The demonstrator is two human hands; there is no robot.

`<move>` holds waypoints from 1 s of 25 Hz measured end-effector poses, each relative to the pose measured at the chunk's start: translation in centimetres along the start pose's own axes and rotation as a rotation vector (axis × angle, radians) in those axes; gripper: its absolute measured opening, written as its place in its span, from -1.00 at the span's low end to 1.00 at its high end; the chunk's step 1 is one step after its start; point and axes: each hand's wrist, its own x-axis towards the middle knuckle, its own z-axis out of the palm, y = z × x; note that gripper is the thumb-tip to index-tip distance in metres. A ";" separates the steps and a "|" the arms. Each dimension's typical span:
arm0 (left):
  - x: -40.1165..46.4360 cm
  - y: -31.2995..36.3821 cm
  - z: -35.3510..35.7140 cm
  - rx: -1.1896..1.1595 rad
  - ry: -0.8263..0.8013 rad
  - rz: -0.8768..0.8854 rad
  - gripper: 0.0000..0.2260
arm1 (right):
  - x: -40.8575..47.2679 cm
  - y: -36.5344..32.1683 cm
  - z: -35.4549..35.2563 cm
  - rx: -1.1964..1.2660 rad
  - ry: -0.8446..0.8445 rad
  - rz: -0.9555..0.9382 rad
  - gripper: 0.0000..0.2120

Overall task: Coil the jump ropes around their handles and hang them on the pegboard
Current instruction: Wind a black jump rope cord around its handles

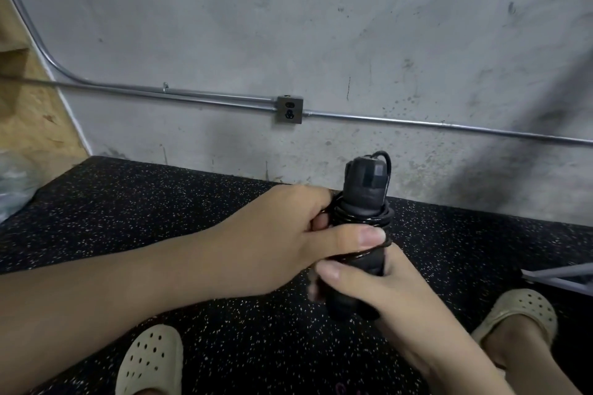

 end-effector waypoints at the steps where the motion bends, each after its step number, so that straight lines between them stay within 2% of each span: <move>1: -0.1 -0.2 -0.1 -0.090 -0.041 0.012 -0.52 | 0.0 0.1 -0.1 0.195 -0.065 0.050 -0.80; 2: -0.2 -0.3 -0.1 -0.129 -0.053 0.015 -0.50 | -0.1 0.3 -0.1 0.313 -0.110 0.084 -0.80; 4: -0.3 -0.4 -0.3 -0.113 -0.032 -0.006 -0.51 | 0.1 0.7 0.0 0.291 -0.104 0.080 -0.86; 6: -0.2 -0.7 -0.7 0.009 -0.008 -0.106 -0.46 | 0.3 0.9 0.0 0.128 0.022 0.016 -0.92; 9: -0.4 -1.1 -1.5 0.273 0.046 -0.312 -0.26 | 0.6 1.2 -0.4 -0.073 0.207 -0.064 -0.86; 14: -0.7 -0.5 -0.7 0.345 0.209 -0.179 -0.32 | 1.1 1.7 -0.7 -0.156 0.344 -0.066 -0.88; 18: -0.9 -0.2 -0.1 0.453 0.277 -0.093 -0.40 | 1.5 2.0 -0.5 -0.168 0.427 -0.045 -0.83; 22: -1.0 -0.5 0.7 0.482 0.262 -0.108 -0.47 | 1.9 3.1 0.9 -0.192 0.538 -0.017 -0.82; 25: -1.4 0.2 2.2 0.444 0.254 -0.191 -0.50 | 1.8 4.0 2.6 -0.243 0.581 -0.031 -0.88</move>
